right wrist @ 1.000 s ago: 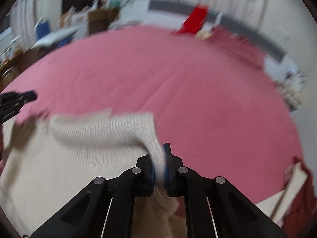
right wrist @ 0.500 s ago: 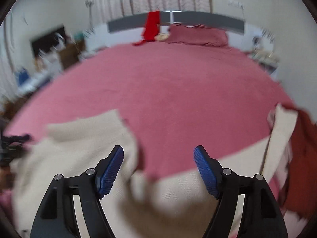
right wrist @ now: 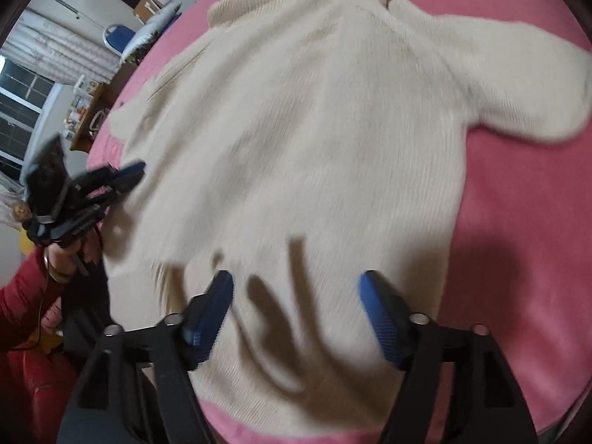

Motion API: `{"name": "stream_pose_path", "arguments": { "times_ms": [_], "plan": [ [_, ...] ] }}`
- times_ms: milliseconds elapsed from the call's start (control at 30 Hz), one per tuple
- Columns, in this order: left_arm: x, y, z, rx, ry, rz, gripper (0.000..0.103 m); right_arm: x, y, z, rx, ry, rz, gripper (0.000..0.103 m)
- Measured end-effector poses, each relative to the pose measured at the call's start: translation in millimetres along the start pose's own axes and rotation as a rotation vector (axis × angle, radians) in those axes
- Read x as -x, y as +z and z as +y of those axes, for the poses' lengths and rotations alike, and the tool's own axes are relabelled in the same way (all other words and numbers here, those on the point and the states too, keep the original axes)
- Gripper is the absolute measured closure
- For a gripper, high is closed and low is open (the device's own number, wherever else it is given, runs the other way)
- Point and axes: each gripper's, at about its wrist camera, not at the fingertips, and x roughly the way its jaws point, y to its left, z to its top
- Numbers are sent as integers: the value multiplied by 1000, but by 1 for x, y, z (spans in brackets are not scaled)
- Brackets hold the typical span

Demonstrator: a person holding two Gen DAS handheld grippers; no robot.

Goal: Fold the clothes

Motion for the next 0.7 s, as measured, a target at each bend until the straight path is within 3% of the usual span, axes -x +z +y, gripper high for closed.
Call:
{"name": "stream_pose_path", "arguments": {
  "times_ms": [67, 133, 167, 267, 333, 467, 567, 600, 633, 700],
  "plan": [
    [9, -11, 4, 55, -13, -36, 88, -5, -24, 16, 70, -118, 31, 54],
    [23, -12, 9, 108, -34, -90, 88, 1, -43, 28, 83, -178, 51, 88],
    [33, -14, 12, 132, -28, -132, 88, 6, -52, 33, 80, -199, 60, 96],
    [58, -21, 25, 179, 40, -240, 88, 20, -91, 47, 145, -269, 143, 99],
    [69, -25, 37, 223, 75, -272, 88, 29, -123, 47, 167, -309, 204, 99],
    [69, -43, 65, 342, 98, -229, 88, 45, -166, 47, 176, -302, 272, 99],
    [57, -55, 79, 406, 25, -152, 88, 67, -168, 57, 178, -317, 241, 89],
    [52, -58, 80, 420, -11, -131, 88, 76, -164, 62, 168, -338, 203, 73],
    [47, -60, 79, 426, -48, -114, 88, 85, -157, 67, 151, -364, 139, 49],
    [38, -64, 77, 441, -106, -90, 87, 99, -142, 80, 110, -397, -18, 24]
  ]
}}
